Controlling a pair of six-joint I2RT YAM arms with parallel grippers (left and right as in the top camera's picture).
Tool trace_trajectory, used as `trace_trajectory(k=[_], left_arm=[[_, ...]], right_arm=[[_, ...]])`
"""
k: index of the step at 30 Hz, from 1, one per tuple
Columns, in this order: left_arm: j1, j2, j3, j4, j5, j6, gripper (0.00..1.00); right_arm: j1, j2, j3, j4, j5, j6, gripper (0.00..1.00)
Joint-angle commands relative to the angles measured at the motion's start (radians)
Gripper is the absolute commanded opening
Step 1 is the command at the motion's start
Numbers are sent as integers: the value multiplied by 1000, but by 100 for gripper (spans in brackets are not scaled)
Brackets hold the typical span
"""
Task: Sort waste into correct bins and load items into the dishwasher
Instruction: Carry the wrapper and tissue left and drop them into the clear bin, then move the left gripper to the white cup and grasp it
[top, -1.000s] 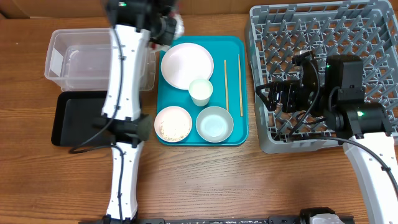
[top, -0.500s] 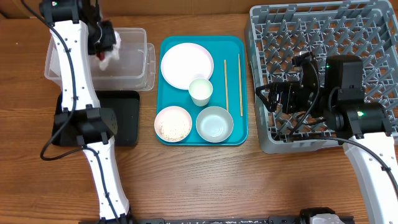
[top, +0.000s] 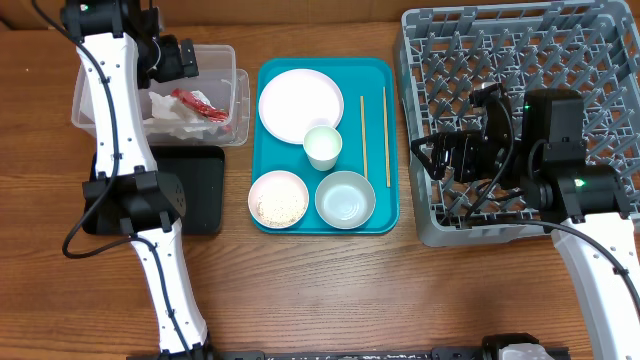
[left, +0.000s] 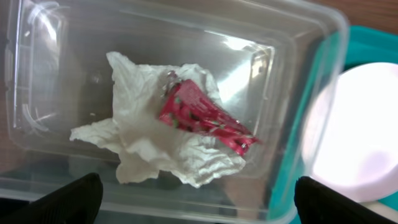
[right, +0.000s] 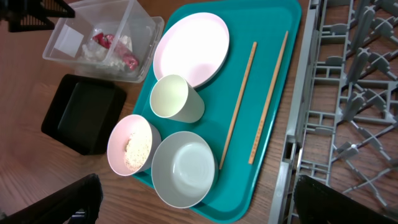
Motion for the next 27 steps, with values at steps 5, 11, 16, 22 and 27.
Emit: trace_trajectory(k=[5,11,16,22,27], left_arm=[[-5,-236,82,-36,157,50,100],[-83,-406,-79,-36,247,56,100],[-231,-510,-375,-36,238,60,100],[-392,-478,-644,56,82,34,100],[-441,-421,-791,206,86,7,100]], right_arm=[[4,0,22,10,-7,4,100],[4,0,22,15,-7,4,100],[4,0,21,15,-7,4,100],[4,0,21,16,-7,3,100],[4,0,21,15,-7,4,100]])
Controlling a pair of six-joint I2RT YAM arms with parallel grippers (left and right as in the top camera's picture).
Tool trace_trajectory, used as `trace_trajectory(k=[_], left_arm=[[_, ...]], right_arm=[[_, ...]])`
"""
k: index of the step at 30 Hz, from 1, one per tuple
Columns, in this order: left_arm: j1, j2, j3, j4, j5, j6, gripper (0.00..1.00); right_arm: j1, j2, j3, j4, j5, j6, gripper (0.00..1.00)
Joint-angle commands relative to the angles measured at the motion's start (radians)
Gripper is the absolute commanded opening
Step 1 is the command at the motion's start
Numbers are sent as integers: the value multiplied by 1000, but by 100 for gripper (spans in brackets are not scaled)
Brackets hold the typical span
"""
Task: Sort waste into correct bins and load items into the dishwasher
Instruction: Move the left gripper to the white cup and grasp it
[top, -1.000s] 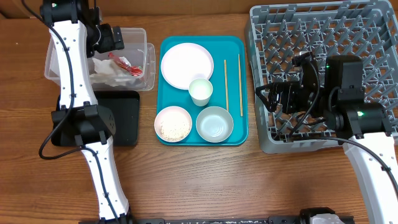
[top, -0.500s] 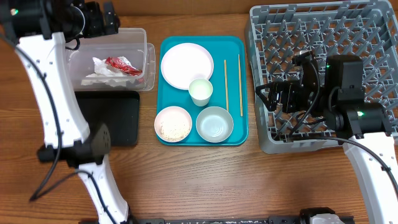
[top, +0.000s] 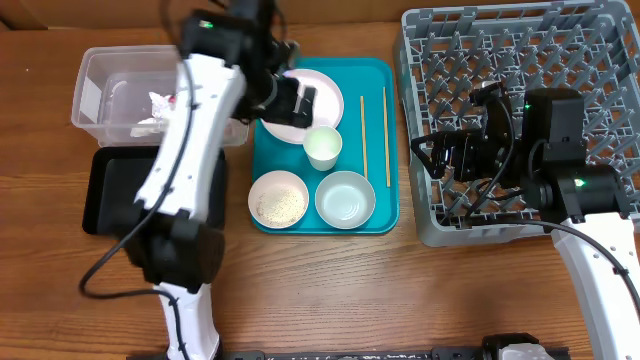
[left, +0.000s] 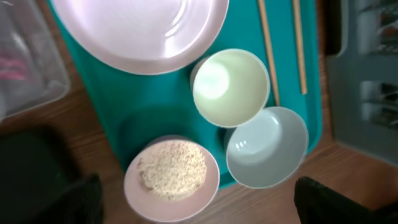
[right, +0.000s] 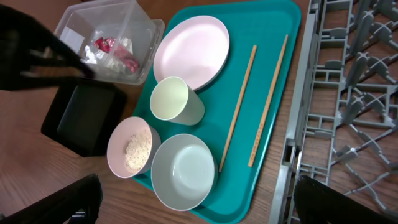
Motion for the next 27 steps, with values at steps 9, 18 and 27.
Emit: trace_trajectory(k=[9,18,27], left_arm=[[-15,143,-85,172,-33,-60,74],[-34,240,-85,163,-23,-59,53],[-42,245,-85,190,-23,-58,5]], right_arm=[[4,0,21,5,-8,3,100],[4,0,21,6,-7,3,100],[4,0,21,6,-7,3,100]])
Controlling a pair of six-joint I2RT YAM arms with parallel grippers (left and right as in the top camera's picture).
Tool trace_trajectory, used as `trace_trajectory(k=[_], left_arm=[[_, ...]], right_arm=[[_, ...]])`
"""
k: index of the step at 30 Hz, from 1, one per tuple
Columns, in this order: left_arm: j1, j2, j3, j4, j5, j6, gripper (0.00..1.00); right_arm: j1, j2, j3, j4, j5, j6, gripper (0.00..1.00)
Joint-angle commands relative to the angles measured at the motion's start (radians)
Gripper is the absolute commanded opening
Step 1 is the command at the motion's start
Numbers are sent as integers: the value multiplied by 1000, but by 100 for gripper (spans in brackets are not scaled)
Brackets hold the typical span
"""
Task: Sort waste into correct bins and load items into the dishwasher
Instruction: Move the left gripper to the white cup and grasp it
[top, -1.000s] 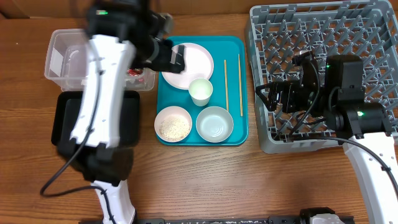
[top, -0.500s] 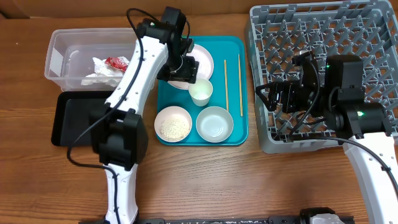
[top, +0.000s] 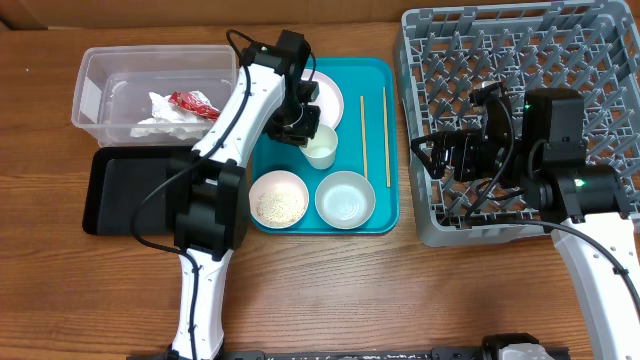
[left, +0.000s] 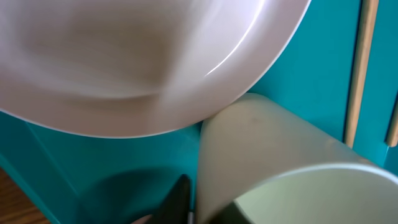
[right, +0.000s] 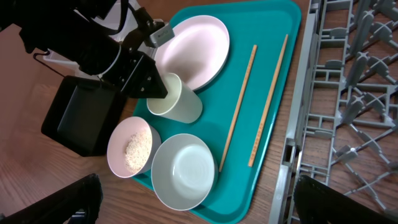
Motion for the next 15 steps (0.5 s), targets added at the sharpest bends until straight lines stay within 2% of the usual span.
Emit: trace_trajectory(k=[1,5,7,10,15], left_arm=[[-5,3,2,5,2,-2,4],[1,3,40,-35,24,5,4],[14,3,97,-82,97,37,4],[47,3,211,-162,307,129,4],[119,3,373,-299,713,298,4]], right_arm=[[4,0,21,6,-8,3,100],[4,1,21,5,-8,4,100],[4,6,21,10,-8,27,100],[4,29,21,47,-51,103,100],[5,114,21,188,-350,101,100]])
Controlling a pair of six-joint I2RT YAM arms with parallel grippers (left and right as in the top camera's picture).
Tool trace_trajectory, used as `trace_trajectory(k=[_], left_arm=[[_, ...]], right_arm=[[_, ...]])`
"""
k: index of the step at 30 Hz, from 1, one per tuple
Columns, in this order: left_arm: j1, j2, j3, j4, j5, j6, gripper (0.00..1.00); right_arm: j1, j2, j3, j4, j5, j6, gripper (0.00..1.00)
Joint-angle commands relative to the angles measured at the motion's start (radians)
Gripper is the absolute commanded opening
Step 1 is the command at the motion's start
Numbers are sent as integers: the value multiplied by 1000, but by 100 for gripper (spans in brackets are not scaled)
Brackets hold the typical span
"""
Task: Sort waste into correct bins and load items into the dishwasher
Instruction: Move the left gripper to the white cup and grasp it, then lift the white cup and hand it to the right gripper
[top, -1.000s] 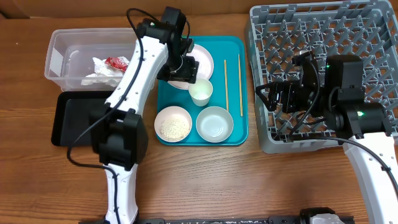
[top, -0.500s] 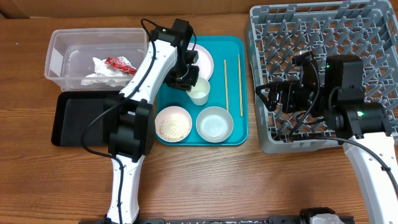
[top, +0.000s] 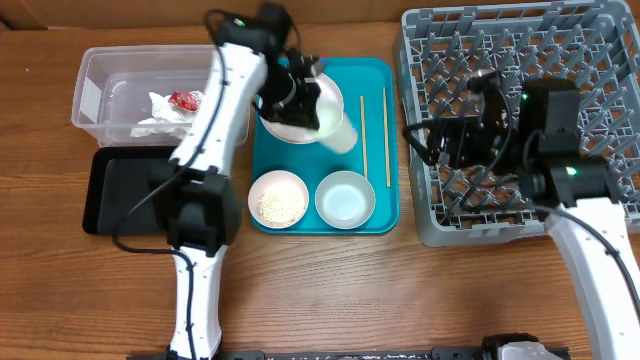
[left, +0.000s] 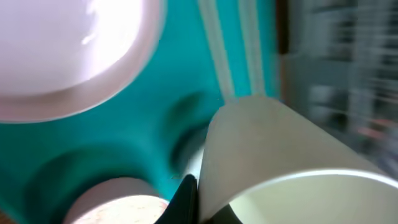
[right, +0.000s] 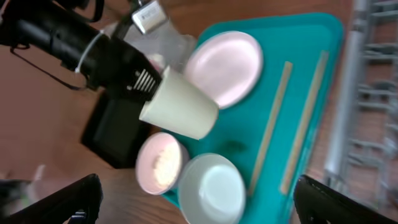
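Note:
A pale green cup hangs tilted above the teal tray, with my left gripper shut on its rim; in the left wrist view the cup fills the lower right and one dark finger presses its wall. On the tray lie a pink plate, a pink bowl of rice, a pale grey bowl and two chopsticks. My right gripper stands open over the left edge of the grey dish rack, with nothing between its fingers. From the right wrist the lifted cup shows.
A clear bin at the back left holds crumpled tissue and a red wrapper. A black tray lies in front of it. The dish rack fills the right side. Bare wooden table runs along the front.
The cup stood on the tray with my left gripper shut on its rim; now it hangs tilted above the tray, a little further right. My right arm has shifted slightly over the rack.
My left gripper was open over the clear bin holding the tissue and red wrapper. Then it was above the tray's dishes. Then it was shut on the green cup's rim on the tray. Now the cup is off the tray. My right gripper stayed open at the rack.

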Motion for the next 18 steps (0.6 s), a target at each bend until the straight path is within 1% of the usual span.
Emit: trace_trajectory(k=[1,5,9,10,13,18], left_arm=[[59,-7,94,-64,385,176,4],[96,-7,109,-139,533,271,4],[104,-7,106,-139,613,269,4],[103,-7,106,-139,628,269,4],[93,-7,106,-139,673,269,4],[76,-7,106,-139,739,272,4]], right_arm=[[5,70,21,78,-254,23,100],[5,163,21,192,-410,24,100],[5,233,21,335,-580,29,100],[6,246,21,381,-600,56,100],[17,258,21,485,-600,116,96],[46,258,21,620,-591,177,95]])
